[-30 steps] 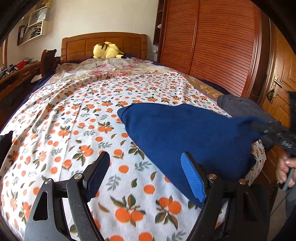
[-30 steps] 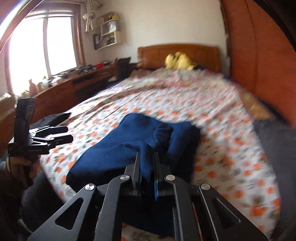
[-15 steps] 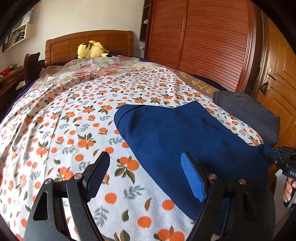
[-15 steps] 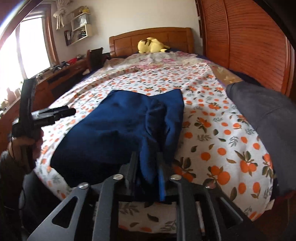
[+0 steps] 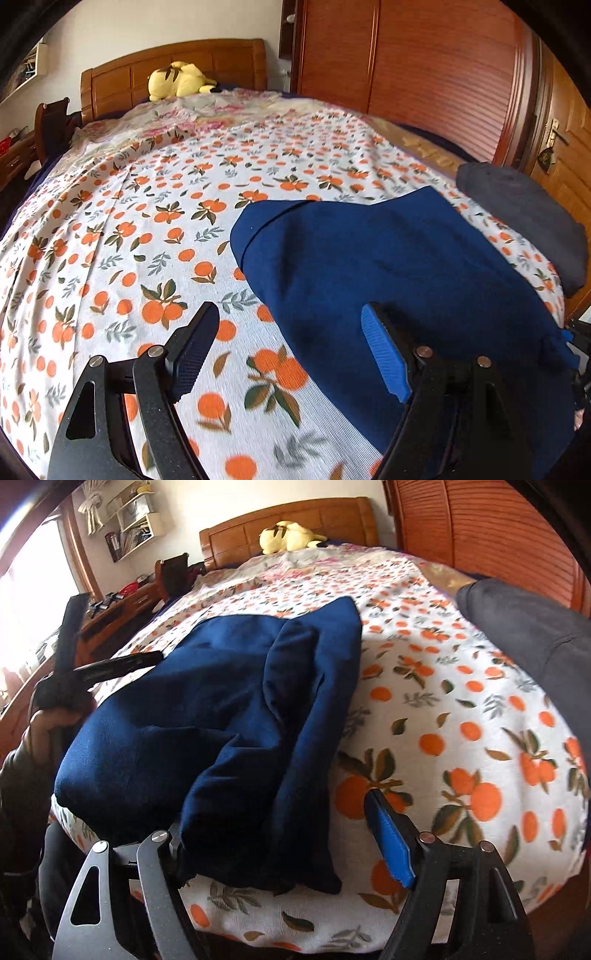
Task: Fold large clothes
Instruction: 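Close both tools on the folded navy blazer bundle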
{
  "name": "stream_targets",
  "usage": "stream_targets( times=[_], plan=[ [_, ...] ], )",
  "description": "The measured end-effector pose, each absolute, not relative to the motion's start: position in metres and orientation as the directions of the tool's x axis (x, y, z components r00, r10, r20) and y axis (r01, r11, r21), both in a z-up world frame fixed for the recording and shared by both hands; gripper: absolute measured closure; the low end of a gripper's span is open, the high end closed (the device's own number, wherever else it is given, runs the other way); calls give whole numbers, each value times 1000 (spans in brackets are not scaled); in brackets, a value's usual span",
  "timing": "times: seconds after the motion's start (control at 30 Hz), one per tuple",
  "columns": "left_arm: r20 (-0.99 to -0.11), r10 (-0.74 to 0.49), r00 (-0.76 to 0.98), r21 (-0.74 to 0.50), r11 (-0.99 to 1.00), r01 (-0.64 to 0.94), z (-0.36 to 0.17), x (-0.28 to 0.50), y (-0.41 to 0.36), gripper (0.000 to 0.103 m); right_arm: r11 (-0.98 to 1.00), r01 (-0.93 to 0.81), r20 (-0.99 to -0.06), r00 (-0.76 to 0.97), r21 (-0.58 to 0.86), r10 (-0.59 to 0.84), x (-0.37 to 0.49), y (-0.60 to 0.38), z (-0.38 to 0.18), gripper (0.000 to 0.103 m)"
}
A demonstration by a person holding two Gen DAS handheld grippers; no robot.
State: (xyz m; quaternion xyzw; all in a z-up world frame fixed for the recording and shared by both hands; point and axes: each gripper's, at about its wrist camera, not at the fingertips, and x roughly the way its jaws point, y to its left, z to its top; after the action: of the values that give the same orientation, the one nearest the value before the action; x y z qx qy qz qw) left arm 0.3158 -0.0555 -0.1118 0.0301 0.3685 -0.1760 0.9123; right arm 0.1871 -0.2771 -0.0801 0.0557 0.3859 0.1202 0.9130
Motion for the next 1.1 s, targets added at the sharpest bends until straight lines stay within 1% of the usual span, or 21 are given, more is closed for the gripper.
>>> stream_targets(
  times=[0.17,0.37,0.4,0.43,0.47,0.53,0.57,0.6,0.63,0.67,0.73,0.77,0.8,0.87,1.1],
  plan=[
    [-731,-281,622,-54,933,357,-132,345,-68,23,950,-193,-683,661,246,311,198,-287,-90,23],
    [-746,-316,586,-125,931,344,-139,365,-68,23,941,-214,-686,644,263,338,198,-289,-94,24],
    [-748,-332,574,-150,928,340,-140,367,-66,23,939,-217,-688,640,266,343,201,-289,-95,26],
    [-750,-342,567,-166,926,339,-142,369,-65,23,935,-226,-687,635,273,354,202,-289,-96,33],
    [-751,-355,557,-185,923,338,-143,370,-64,25,928,-238,-683,628,286,372,203,-288,-95,41],
    [-751,-392,532,-226,909,351,-144,372,-63,39,917,-251,-679,617,309,398,201,-286,-94,48],
    [-752,-396,527,-232,908,350,-144,372,-63,42,914,-258,-679,613,312,405,201,-286,-95,53],
    [-753,-396,525,-232,907,351,-143,371,-64,52,910,-269,-677,608,317,415,202,-286,-95,56],
    [-753,-407,516,-241,902,359,-142,371,-65,63,905,-278,-671,608,321,424,202,-286,-95,62],
    [-754,-415,509,-249,898,363,-140,371,-67,68,903,-283,-664,612,323,430,201,-287,-95,68],
    [-756,-398,519,-221,902,370,-134,368,-73,85,900,-292,-644,628,325,436,199,-289,-94,72],
    [-755,-376,537,-190,910,370,-129,365,-75,88,899,-293,-636,636,326,437,198,-290,-94,72],
    [-749,-357,559,-162,916,368,-124,361,-77,91,894,-291,-628,637,341,447,198,-293,-94,73],
    [-724,-344,598,-140,922,361,-115,354,-78,92,884,-297,-618,634,361,465,200,-297,-94,76],
    [-651,-319,689,-66,928,367,-65,325,-86,95,873,-364,-558,672,325,488,199,-303,-75,80]
  ],
)
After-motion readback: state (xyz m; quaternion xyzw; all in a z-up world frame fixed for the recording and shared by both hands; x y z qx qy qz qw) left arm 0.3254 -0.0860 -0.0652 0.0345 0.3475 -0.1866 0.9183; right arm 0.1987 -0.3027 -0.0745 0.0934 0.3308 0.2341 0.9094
